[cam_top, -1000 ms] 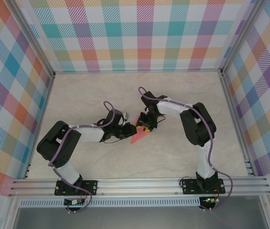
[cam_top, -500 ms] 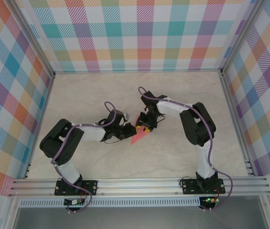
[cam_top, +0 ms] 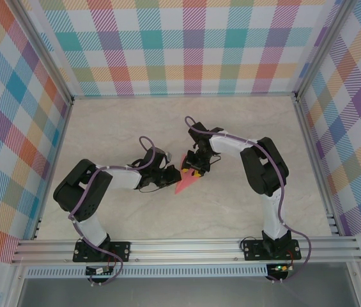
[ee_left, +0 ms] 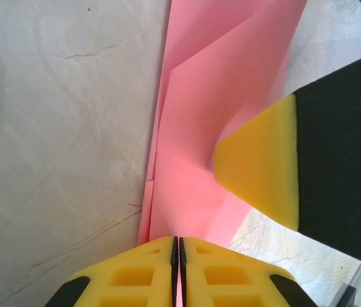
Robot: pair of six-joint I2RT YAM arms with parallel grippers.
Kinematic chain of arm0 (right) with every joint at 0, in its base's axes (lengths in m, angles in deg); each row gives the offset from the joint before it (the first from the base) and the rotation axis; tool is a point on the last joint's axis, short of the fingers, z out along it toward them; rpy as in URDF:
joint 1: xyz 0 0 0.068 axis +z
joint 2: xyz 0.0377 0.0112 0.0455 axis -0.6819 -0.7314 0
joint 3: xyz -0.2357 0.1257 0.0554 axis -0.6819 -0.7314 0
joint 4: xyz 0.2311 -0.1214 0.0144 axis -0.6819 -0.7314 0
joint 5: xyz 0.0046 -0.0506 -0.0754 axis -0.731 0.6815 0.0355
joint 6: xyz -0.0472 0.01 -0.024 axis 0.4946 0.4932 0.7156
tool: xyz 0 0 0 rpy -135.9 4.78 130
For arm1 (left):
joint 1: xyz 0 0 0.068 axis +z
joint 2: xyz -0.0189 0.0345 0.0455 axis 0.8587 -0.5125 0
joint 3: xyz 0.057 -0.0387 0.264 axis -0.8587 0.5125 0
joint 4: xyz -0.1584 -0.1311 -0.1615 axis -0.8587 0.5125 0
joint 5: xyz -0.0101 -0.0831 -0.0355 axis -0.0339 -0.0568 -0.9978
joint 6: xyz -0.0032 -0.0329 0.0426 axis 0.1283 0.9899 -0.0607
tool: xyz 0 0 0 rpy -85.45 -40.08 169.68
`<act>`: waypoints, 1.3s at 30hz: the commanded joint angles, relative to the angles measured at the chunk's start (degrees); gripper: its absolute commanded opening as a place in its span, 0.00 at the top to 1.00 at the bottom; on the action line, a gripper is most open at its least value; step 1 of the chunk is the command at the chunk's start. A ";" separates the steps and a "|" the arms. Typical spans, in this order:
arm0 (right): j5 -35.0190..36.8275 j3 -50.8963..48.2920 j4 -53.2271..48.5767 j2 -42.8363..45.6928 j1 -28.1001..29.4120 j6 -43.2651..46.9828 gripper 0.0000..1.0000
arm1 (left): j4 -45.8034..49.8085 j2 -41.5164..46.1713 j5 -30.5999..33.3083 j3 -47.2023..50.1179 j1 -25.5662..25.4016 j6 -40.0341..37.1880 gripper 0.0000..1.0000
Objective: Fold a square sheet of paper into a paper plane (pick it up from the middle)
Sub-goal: Fourth fold the wing at the center of the table.
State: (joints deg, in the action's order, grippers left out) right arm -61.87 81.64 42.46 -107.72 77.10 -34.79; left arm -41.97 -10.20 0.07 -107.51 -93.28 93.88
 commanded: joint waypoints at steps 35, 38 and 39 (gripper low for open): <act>-9.45 -12.49 23.35 8.31 -0.62 10.82 0.82 | 9.06 -1.31 7.59 1.92 -0.52 -0.18 0.97; -10.03 -12.51 23.91 6.54 -0.71 12.14 0.83 | 10.26 -1.35 8.12 1.77 -0.52 -0.18 0.98; -10.12 -12.51 24.05 5.97 -0.80 12.50 0.83 | 10.75 -1.35 8.32 1.67 -0.50 -0.18 0.98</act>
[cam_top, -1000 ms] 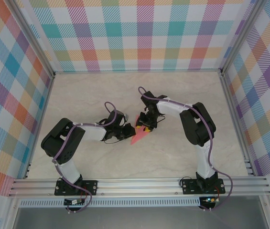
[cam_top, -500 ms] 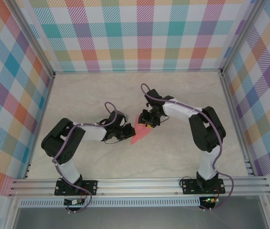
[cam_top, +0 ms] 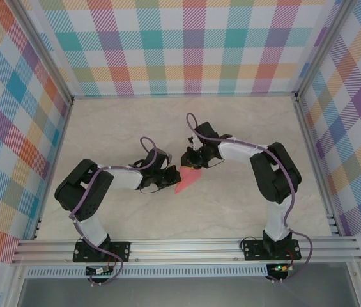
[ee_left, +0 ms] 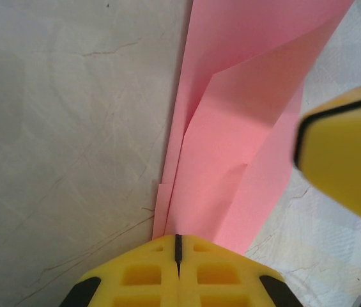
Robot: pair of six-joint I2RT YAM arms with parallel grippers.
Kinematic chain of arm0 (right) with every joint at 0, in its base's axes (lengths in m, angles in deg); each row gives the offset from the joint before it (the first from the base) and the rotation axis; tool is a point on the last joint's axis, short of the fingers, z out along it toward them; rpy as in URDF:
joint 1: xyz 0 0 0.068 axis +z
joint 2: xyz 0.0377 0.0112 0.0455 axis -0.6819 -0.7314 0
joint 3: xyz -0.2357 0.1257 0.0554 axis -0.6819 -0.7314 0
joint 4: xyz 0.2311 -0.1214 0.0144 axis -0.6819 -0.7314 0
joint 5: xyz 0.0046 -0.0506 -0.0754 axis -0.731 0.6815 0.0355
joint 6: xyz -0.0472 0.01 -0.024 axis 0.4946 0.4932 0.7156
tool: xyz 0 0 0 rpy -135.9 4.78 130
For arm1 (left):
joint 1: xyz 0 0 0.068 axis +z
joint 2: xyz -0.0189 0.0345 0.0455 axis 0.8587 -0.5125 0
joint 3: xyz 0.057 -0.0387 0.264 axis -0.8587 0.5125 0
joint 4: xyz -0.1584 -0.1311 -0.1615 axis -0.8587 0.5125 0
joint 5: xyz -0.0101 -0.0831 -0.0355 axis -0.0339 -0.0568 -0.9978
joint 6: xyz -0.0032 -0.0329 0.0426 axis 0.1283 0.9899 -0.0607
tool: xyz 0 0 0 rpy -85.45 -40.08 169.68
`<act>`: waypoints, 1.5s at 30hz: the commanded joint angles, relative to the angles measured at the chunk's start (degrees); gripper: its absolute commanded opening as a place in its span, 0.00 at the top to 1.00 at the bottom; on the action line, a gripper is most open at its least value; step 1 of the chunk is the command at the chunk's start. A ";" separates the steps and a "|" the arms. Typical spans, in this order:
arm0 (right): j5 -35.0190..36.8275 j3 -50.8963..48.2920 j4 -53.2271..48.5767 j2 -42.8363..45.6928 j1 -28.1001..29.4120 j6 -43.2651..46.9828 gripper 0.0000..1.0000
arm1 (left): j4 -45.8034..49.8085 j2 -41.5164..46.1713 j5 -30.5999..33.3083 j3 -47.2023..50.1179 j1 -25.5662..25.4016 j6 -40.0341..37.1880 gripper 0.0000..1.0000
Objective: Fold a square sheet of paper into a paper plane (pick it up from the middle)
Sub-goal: Fourth fold the wing at the center of the table.
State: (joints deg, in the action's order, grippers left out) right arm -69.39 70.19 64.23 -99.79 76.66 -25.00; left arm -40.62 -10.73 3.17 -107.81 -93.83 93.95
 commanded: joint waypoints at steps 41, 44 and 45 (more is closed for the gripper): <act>5.22 8.46 -0.18 -8.25 -13.37 8.35 0.83 | 15.90 -1.43 7.00 2.58 -0.06 -2.09 1.00; 1.06 4.29 4.24 -2.79 -13.13 6.04 0.83 | 15.50 -1.61 6.93 2.45 -0.08 -2.10 1.00; -0.32 1.84 6.59 -0.69 -12.77 4.89 0.82 | 15.29 -1.61 6.96 2.41 -0.06 -2.02 1.00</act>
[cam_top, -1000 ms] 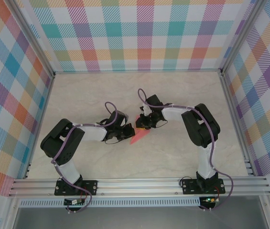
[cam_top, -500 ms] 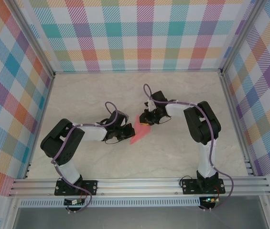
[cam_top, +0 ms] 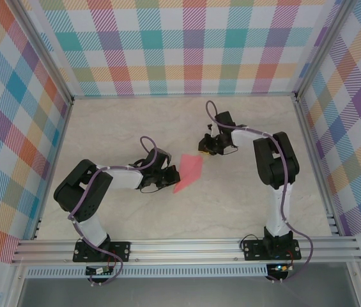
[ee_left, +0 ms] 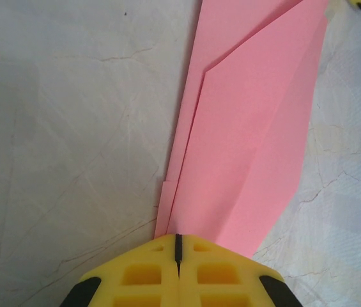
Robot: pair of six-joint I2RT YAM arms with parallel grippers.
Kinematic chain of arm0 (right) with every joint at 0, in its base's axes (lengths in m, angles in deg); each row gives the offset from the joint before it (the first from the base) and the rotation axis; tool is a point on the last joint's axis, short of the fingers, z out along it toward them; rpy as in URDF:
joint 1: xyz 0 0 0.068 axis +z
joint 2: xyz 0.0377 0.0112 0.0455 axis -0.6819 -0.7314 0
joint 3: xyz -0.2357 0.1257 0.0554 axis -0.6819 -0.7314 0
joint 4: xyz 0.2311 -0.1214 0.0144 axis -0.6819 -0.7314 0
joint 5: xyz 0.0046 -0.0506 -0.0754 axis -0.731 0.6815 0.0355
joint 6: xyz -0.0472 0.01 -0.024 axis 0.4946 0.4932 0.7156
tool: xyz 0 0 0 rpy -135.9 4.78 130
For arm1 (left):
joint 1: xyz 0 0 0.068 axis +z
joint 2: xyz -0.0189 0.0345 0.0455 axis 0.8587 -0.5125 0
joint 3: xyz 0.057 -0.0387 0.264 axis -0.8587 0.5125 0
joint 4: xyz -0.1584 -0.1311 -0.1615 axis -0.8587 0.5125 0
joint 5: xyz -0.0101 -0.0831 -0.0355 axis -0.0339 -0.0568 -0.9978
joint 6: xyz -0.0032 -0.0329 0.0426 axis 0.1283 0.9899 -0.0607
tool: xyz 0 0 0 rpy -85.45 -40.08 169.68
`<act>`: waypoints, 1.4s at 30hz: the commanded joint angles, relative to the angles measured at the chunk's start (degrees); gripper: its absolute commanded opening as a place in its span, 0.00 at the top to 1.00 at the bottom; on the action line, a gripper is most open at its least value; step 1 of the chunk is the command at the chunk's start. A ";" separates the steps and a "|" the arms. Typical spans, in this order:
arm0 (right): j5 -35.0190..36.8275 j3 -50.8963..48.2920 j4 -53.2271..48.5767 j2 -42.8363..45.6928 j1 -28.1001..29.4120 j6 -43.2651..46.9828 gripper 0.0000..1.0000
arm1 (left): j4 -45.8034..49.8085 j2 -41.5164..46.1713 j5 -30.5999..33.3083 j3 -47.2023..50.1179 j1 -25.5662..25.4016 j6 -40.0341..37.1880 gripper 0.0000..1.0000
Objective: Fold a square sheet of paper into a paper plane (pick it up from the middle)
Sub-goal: Fourth fold the wing at the center of the table.
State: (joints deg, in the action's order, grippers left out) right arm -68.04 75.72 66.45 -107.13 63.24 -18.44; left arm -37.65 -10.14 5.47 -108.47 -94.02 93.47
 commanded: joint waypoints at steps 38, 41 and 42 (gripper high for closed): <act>2.00 -14.50 2.36 0.70 11.17 -10.66 0.91 | 3.62 6.28 -4.00 -2.05 0.14 -1.98 0.81; 2.24 -14.17 1.74 0.35 11.13 -10.57 0.91 | 1.51 4.70 -6.27 -1.86 0.05 -1.11 0.82; 2.19 -14.15 1.71 0.31 11.13 -10.63 0.91 | 0.41 4.10 -7.30 -1.59 0.05 -0.73 0.83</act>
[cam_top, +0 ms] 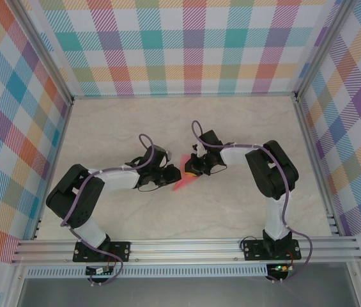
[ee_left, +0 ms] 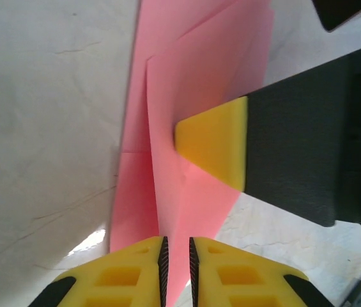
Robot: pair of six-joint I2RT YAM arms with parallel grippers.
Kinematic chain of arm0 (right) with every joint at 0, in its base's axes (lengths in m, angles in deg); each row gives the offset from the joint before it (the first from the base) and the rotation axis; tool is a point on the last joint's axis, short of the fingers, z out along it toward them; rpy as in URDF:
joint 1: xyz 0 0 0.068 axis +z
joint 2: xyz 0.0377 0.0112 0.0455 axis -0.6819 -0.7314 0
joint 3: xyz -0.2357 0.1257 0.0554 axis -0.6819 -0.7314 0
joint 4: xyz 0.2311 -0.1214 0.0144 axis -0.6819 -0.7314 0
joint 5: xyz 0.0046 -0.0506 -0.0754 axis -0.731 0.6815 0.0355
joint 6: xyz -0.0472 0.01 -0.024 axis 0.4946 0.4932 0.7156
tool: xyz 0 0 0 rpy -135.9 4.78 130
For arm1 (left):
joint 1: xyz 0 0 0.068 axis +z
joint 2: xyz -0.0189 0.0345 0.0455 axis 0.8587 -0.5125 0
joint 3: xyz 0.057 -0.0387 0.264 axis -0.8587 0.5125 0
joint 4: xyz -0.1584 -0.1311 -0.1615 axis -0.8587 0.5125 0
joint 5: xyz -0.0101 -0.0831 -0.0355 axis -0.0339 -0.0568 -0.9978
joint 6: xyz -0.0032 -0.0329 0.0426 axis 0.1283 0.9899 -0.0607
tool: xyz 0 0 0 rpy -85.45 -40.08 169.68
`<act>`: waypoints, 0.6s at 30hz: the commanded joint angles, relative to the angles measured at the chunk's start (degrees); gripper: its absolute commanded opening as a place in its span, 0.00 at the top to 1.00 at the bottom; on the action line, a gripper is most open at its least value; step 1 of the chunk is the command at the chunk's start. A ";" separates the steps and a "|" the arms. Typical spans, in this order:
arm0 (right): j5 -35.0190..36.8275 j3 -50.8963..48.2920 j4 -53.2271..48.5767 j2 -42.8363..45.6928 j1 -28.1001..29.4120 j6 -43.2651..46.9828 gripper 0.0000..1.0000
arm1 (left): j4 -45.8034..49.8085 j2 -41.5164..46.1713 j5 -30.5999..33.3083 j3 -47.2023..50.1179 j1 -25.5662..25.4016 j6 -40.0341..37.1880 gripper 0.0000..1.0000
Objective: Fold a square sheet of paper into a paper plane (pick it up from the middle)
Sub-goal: Fourth fold the wing at the center of the table.
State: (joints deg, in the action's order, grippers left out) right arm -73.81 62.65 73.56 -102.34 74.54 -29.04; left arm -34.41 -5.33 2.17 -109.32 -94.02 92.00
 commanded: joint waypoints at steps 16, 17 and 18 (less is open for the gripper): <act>8.52 -0.63 -6.55 -4.65 -0.17 0.00 0.91 | 5.25 5.21 7.86 0.84 -0.22 -0.46 0.76; 8.45 -0.58 -6.51 -4.72 -0.11 0.01 0.91 | 3.24 5.32 5.85 1.27 -0.29 -0.47 0.76; 8.45 -0.61 -6.50 -4.73 -0.17 0.04 0.91 | 1.02 5.34 3.39 1.59 -0.38 -0.45 0.76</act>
State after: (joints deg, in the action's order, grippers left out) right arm -73.65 63.44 72.27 -102.61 74.54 -29.04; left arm -30.00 -1.50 8.88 -109.08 -94.02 92.31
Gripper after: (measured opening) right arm 0.088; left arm 0.235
